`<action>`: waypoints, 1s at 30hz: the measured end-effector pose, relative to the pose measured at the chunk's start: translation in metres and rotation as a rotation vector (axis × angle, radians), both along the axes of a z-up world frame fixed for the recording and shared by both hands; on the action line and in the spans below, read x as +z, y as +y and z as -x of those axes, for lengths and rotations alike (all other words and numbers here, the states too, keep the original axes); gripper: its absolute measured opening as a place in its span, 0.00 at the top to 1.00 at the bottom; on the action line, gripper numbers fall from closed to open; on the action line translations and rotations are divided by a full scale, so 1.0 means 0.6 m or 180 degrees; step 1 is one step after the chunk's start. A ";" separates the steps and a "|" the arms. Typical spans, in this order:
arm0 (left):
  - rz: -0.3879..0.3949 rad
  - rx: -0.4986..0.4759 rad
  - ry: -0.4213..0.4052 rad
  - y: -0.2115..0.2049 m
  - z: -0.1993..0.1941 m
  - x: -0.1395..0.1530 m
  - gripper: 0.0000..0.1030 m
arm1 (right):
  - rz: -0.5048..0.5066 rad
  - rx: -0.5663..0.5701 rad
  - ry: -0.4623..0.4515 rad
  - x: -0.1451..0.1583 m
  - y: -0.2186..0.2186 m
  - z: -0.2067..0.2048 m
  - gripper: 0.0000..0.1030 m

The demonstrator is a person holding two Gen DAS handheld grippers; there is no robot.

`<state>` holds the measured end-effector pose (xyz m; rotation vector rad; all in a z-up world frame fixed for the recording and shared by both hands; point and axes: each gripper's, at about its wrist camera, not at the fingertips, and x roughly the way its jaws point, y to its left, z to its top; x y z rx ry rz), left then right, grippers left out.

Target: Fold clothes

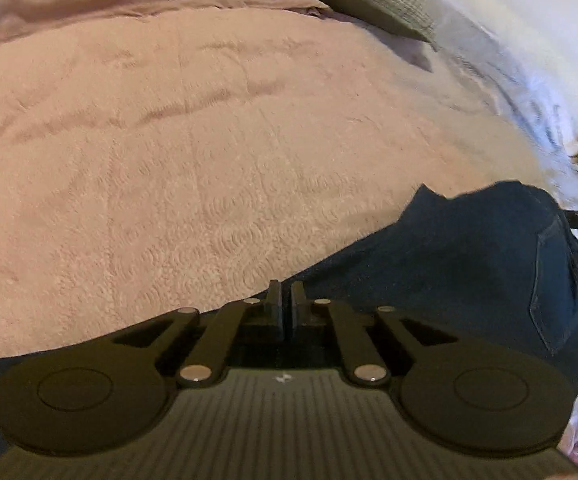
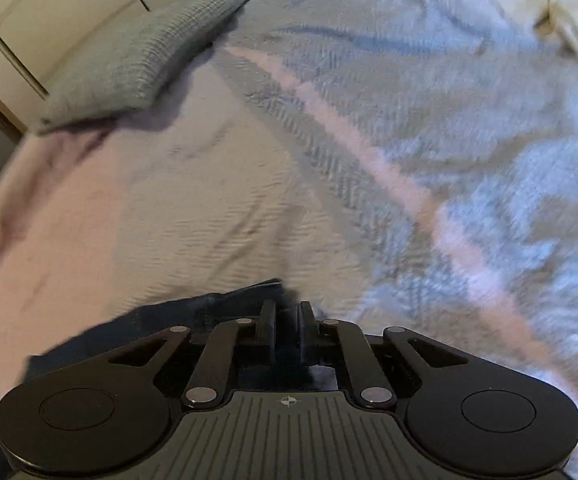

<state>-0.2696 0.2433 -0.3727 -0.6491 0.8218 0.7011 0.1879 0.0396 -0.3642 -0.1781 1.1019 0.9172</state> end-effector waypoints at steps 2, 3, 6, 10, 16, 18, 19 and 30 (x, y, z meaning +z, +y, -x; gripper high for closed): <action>-0.0016 0.0253 -0.0132 -0.003 0.014 0.025 0.85 | 0.0115 -0.0068 -0.0304 0.023 -0.001 0.014 0.92; -0.0033 0.0425 -0.0260 -0.006 0.031 0.038 0.85 | 0.0135 -0.0120 -0.0468 0.037 -0.005 0.021 0.92; 0.0095 0.0657 -0.0542 -0.018 0.068 0.054 0.85 | -0.0154 -0.0126 -0.0712 0.079 -0.028 0.054 0.86; 0.0170 0.0532 -0.0278 -0.042 0.069 0.017 0.85 | -0.0150 0.0365 -0.0654 0.061 -0.018 0.108 0.59; -0.0058 0.0629 -0.0223 -0.037 0.083 0.015 0.90 | 0.0194 0.0273 -0.0897 0.015 -0.008 0.130 0.44; -0.0191 0.0623 -0.0233 -0.047 0.097 0.035 0.85 | 0.0069 0.0280 -0.1145 0.050 -0.015 0.162 0.44; -0.0191 0.0606 -0.0268 -0.051 0.105 0.041 0.85 | -0.0052 0.0359 -0.1243 0.069 -0.016 0.183 0.44; -0.0330 0.0698 -0.0420 -0.047 0.172 -0.014 0.86 | 0.0012 0.1080 -0.1213 -0.032 0.096 0.310 0.45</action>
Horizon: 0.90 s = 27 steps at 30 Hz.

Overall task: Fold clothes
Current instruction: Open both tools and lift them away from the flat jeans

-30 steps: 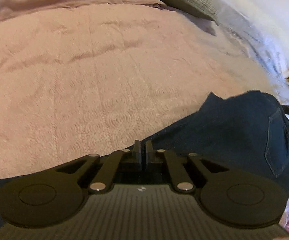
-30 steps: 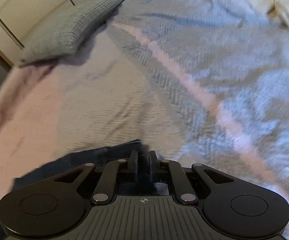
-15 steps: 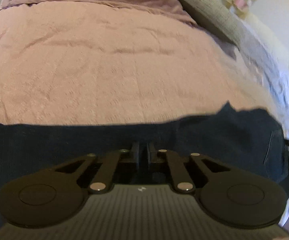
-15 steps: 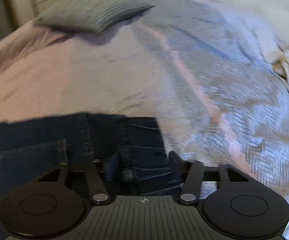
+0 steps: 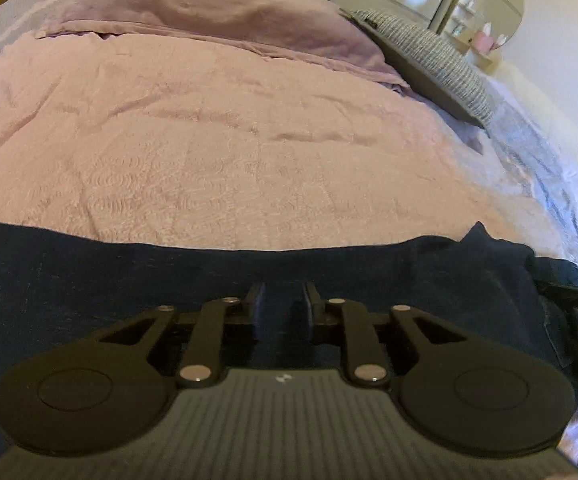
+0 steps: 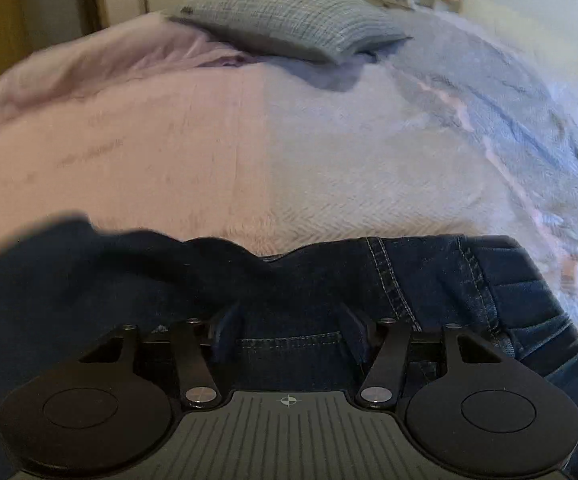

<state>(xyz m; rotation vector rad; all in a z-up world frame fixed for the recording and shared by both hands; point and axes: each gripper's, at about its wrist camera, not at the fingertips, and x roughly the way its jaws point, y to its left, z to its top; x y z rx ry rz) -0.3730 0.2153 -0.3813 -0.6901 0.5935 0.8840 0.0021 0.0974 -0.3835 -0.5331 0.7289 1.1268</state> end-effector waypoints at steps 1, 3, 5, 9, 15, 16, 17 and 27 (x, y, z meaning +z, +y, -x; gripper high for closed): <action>-0.0034 -0.0021 -0.0040 0.000 0.007 -0.002 0.86 | -0.0029 0.0014 -0.0101 0.001 -0.001 0.008 0.45; -0.0131 -0.0011 -0.0081 -0.008 0.026 0.003 0.84 | -0.0171 -0.0044 -0.0145 0.019 -0.022 0.018 0.44; -0.0242 0.0027 -0.0121 -0.018 0.048 0.010 0.77 | -0.0433 -0.0105 -0.0111 0.045 -0.063 0.031 0.44; -0.0396 0.0114 -0.0109 -0.036 0.091 0.002 0.76 | -0.0349 -0.0055 -0.0111 0.024 -0.110 0.065 0.44; -0.0632 0.0321 -0.0129 -0.119 0.156 0.004 0.74 | -0.0715 -0.0171 -0.0186 0.019 -0.175 0.121 0.44; -0.0581 0.0373 -0.0114 -0.139 0.167 0.010 0.72 | -0.0809 -0.0193 -0.0123 0.027 -0.195 0.133 0.44; -0.0529 0.0405 -0.0080 -0.156 0.173 0.016 0.67 | -0.0755 -0.0210 -0.0090 0.028 -0.210 0.147 0.44; -0.0505 0.0521 0.0155 -0.319 0.169 0.077 0.60 | -0.0846 0.0000 0.0263 0.109 -0.326 0.244 0.43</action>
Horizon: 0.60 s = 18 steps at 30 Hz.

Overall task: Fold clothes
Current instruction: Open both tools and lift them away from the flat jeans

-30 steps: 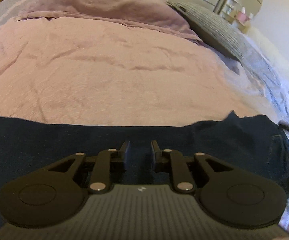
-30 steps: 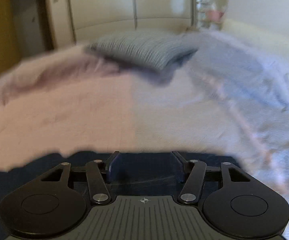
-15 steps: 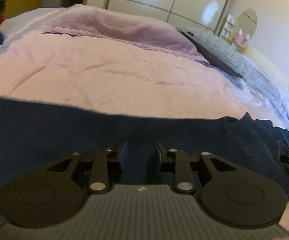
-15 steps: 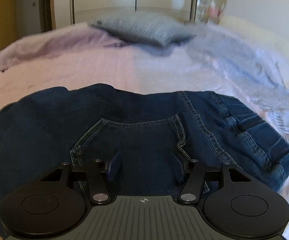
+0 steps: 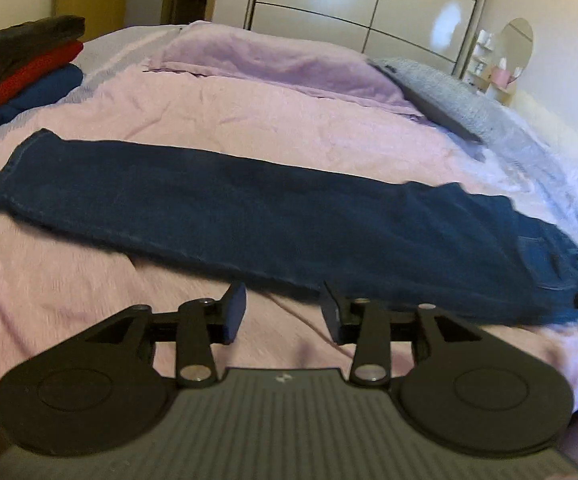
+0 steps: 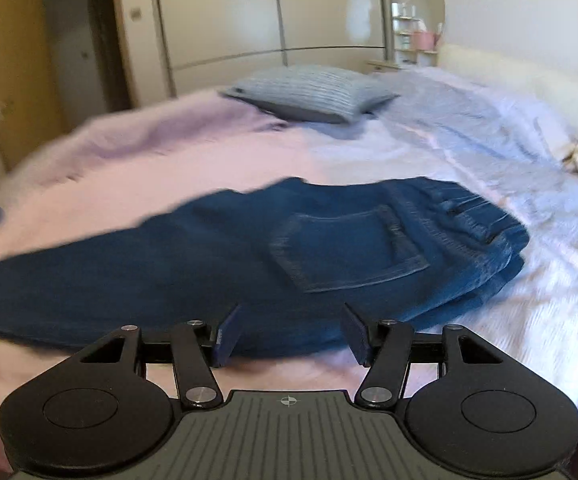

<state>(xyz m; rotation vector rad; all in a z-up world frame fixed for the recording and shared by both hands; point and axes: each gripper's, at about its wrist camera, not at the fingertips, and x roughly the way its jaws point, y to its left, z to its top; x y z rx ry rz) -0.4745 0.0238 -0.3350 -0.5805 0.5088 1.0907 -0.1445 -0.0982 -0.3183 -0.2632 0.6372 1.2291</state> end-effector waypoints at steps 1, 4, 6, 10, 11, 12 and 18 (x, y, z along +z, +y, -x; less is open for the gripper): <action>-0.0004 0.0017 0.0029 -0.016 -0.003 0.004 0.60 | -0.0019 0.0034 0.0002 0.004 -0.014 0.011 0.43; 0.0013 0.0061 0.0128 -0.057 -0.004 0.013 0.60 | 0.0054 -0.0046 0.0031 0.005 -0.043 0.032 0.42; -0.0021 0.0077 0.0175 -0.080 -0.001 0.024 0.59 | 0.0031 -0.0071 0.0138 0.006 -0.062 0.042 0.42; -0.0133 0.0157 0.0305 -0.117 0.005 0.044 0.57 | -0.0082 -0.0053 0.0189 0.025 -0.094 0.064 0.42; -0.0155 0.0175 0.0321 -0.124 0.007 0.048 0.57 | -0.0092 -0.0061 0.0167 0.029 -0.099 0.068 0.42; -0.0182 0.0186 0.0334 -0.133 0.009 0.051 0.56 | -0.0100 -0.0068 0.0147 0.033 -0.104 0.072 0.42; -0.0240 0.0210 0.0416 -0.166 0.022 0.062 0.54 | -0.0135 -0.0092 0.0170 0.043 -0.127 0.079 0.41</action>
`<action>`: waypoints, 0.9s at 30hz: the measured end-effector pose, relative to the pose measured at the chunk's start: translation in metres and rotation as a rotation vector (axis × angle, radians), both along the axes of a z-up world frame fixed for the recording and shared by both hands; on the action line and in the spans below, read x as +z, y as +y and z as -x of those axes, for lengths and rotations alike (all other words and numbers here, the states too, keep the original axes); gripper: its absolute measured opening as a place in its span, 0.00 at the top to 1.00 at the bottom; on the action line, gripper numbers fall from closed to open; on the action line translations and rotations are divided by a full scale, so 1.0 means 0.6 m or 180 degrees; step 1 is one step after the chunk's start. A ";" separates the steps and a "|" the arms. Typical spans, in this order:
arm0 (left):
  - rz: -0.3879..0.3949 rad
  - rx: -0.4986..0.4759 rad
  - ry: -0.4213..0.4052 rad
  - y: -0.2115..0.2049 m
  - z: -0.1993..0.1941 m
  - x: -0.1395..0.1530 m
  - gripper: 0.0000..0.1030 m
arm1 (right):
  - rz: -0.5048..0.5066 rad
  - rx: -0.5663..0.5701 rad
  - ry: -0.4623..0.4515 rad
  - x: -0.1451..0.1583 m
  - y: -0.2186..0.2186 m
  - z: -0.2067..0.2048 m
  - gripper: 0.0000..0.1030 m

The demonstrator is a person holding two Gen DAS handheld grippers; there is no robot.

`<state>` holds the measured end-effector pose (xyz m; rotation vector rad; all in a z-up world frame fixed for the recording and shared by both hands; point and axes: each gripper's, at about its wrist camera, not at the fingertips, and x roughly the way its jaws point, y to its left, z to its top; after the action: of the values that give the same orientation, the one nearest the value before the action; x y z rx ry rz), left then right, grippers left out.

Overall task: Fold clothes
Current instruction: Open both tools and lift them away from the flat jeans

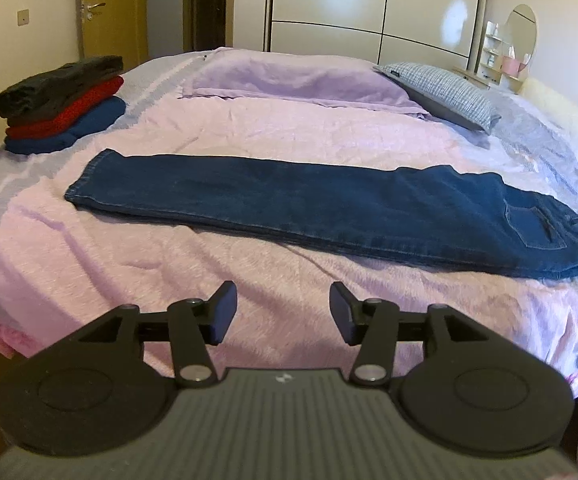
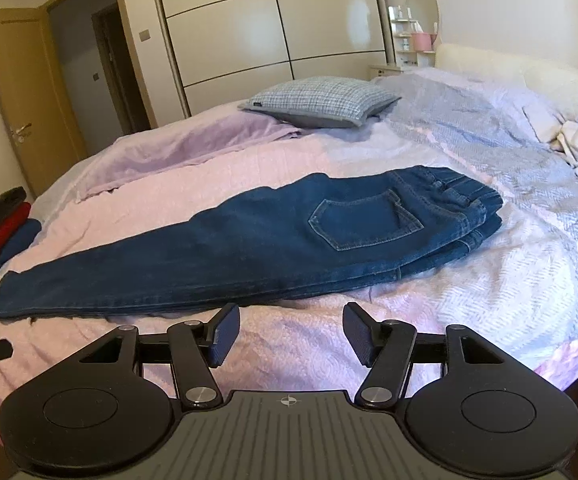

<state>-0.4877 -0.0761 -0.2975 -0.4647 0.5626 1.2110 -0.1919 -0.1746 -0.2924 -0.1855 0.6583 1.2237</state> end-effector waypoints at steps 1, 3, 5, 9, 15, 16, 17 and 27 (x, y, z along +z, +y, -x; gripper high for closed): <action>-0.0011 0.0005 0.0013 -0.004 0.002 0.002 0.54 | 0.0008 -0.0013 0.0007 0.001 -0.002 0.000 0.41; -0.0031 0.0014 0.0039 -0.012 0.007 0.005 0.54 | 0.0028 -0.0036 0.0013 0.002 -0.004 0.000 0.40; -0.0044 0.0026 0.0069 -0.015 0.010 0.007 0.54 | 0.0064 -0.0057 -0.0004 0.003 -0.004 0.000 0.40; -0.0075 0.0049 0.0127 -0.012 0.015 0.011 0.53 | 0.0129 -0.0087 -0.0038 0.004 0.001 -0.002 0.40; -0.0059 0.0007 0.0130 0.001 0.007 0.006 0.53 | 0.0196 -0.0084 -0.0054 0.002 0.012 -0.008 0.39; -0.0048 -0.0012 0.0127 0.006 0.002 0.003 0.53 | 0.0215 -0.0082 -0.0064 0.000 0.015 -0.010 0.39; -0.0032 -0.0029 0.0124 0.011 -0.003 0.001 0.53 | 0.0235 -0.0077 -0.0069 -0.002 0.020 -0.013 0.39; 0.0011 -0.0059 0.0030 0.063 -0.072 -0.012 0.53 | 0.0394 -0.0073 -0.0012 -0.035 0.083 -0.063 0.38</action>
<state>-0.4447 -0.0385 -0.3049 -0.4560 0.5761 1.1951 -0.1542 -0.1248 -0.3131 -0.2826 0.7318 1.1612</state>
